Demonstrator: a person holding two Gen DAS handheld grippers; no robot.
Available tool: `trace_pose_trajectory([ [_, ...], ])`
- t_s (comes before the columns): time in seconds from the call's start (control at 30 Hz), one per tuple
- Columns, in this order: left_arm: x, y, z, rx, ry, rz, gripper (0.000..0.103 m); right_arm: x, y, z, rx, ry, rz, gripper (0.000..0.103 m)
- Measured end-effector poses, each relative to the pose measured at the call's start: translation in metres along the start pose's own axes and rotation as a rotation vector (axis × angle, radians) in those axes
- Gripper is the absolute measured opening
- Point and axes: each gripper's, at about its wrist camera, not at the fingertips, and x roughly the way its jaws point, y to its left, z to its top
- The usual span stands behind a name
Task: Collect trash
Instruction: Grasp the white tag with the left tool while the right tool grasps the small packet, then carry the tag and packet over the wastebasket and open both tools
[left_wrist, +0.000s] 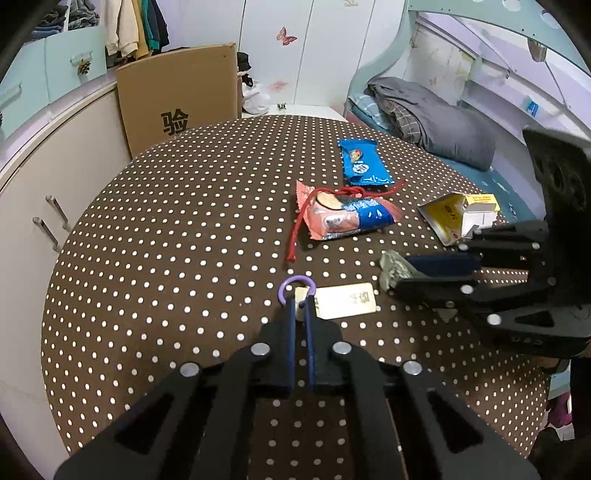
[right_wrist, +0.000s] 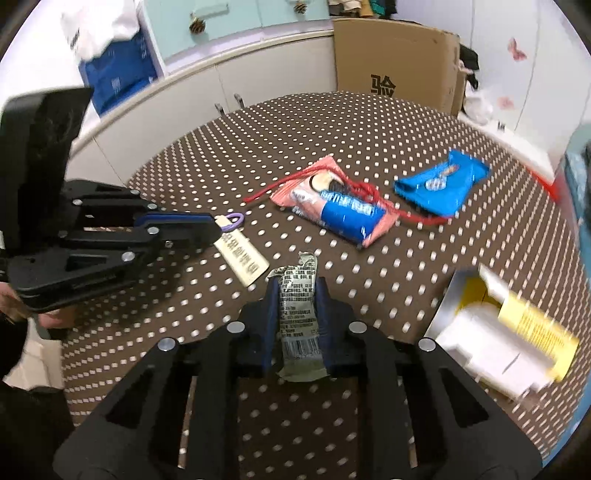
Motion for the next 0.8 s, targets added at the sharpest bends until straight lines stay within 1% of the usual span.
trace_pose_trajectory([
  [0.07,-0.001,-0.002,-0.002,0.013,-0.003,0.001,0.005,-0.005,-0.003,-0.005,0.032,0.002,0.011,0.021],
  [0.13,-0.001,-0.005,-0.003,0.019,-0.006,0.002,0.008,-0.007,-0.003,-0.007,0.023,0.002,0.008,0.022],
  [0.17,0.000,-0.006,-0.003,0.022,-0.004,0.002,0.019,-0.008,-0.002,-0.008,0.017,0.000,0.004,0.022],
  [0.2,0.001,-0.008,-0.003,0.022,-0.005,0.007,0.031,-0.009,-0.001,-0.008,0.013,0.000,-0.001,0.022],
  [0.23,0.002,-0.010,-0.002,0.024,-0.011,0.011,0.034,-0.009,0.001,-0.008,0.005,0.000,-0.011,0.022],
  [0.3,0.005,-0.013,0.002,0.028,-0.013,0.000,0.035,-0.008,0.007,-0.009,-0.023,0.002,-0.039,0.023],
  [0.33,0.007,-0.016,0.003,0.035,-0.012,-0.010,0.034,-0.007,0.010,-0.009,-0.035,0.002,-0.053,0.023],
  [0.37,0.008,-0.018,0.004,0.042,-0.009,-0.011,0.029,-0.006,0.011,-0.008,-0.044,0.002,-0.062,0.023],
  [0.4,0.010,-0.019,0.006,0.050,-0.007,-0.011,0.017,-0.006,0.012,-0.009,-0.051,0.002,-0.076,0.023],
  [0.43,0.011,-0.022,0.007,0.061,-0.005,-0.004,0.017,-0.007,0.013,-0.010,-0.045,0.002,-0.086,0.021],
  [0.47,0.012,-0.024,0.007,0.066,-0.003,0.001,0.009,-0.008,0.013,-0.011,-0.039,0.002,-0.093,0.020],
  [0.53,0.012,-0.027,0.007,0.068,0.001,-0.007,0.002,-0.012,0.012,-0.016,-0.020,-0.002,-0.093,0.019],
  [0.57,0.012,-0.028,0.007,0.063,0.003,-0.014,0.000,-0.015,0.011,-0.019,-0.008,-0.007,-0.088,0.019],
  [0.67,0.010,-0.029,0.006,0.059,-0.001,-0.026,0.000,-0.025,0.005,-0.024,0.027,-0.026,-0.063,0.019],
  [0.8,0.007,-0.033,0.008,0.064,-0.017,-0.007,0.001,-0.039,-0.007,-0.030,0.069,-0.049,-0.057,0.019],
])
